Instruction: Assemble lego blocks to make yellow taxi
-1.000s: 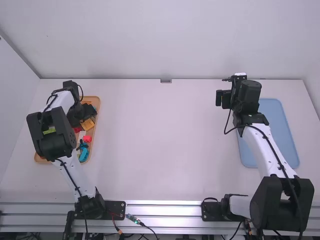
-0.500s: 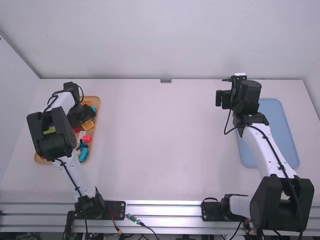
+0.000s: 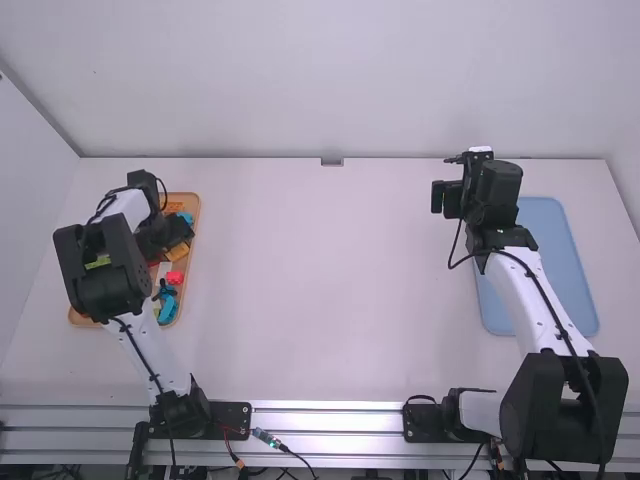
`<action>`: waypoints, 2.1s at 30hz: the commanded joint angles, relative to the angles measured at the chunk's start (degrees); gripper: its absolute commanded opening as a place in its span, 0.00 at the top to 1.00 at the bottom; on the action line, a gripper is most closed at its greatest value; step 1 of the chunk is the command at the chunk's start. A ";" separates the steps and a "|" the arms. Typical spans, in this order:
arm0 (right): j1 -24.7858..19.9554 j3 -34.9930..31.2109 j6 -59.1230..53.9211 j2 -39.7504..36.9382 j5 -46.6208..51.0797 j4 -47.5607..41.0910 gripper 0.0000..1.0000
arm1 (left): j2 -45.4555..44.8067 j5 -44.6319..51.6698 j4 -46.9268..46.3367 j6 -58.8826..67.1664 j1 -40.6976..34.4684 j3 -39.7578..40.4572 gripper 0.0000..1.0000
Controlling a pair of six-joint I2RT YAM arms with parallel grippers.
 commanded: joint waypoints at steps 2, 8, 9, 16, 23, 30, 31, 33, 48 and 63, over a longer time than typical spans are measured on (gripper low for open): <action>0.20 1.11 0.24 0.15 0.02 -0.13 0.01 | 0.00 2.68 -0.76 0.67 -0.33 -0.68 0.18; 0.17 1.11 0.26 0.15 0.00 -0.13 0.01 | 0.00 2.70 1.53 0.69 -0.44 -2.84 0.27; 0.17 1.11 0.28 0.15 -0.02 -0.09 0.01 | 0.00 2.75 2.08 0.65 -0.31 -3.28 0.33; 0.28 1.11 0.24 0.15 0.00 -0.07 0.01 | 0.00 2.70 2.36 0.69 0.04 -3.50 0.54; 0.26 1.11 0.26 0.15 0.02 -0.31 0.01 | -0.92 1.28 0.76 2.90 -0.35 1.92 0.43; 0.28 1.11 0.35 0.15 -0.07 -0.28 0.01 | -6.78 1.17 -1.22 10.25 -3.19 4.37 0.64; 0.28 1.11 0.76 0.15 -0.02 -0.26 0.01 | -8.00 1.59 -1.36 12.23 -4.17 4.20 0.64; 0.28 1.11 0.68 0.15 -0.28 -0.26 0.01 | -9.88 3.75 -1.33 16.19 -6.47 3.67 0.63; 0.15 1.11 0.00 0.15 -3.02 -0.94 0.01 | -13.70 0.10 -6.08 60.19 -46.36 -5.68 0.76; 0.17 1.11 0.07 0.15 -3.04 -0.94 0.01 | -13.70 0.15 3.52 73.08 -55.34 -21.14 0.80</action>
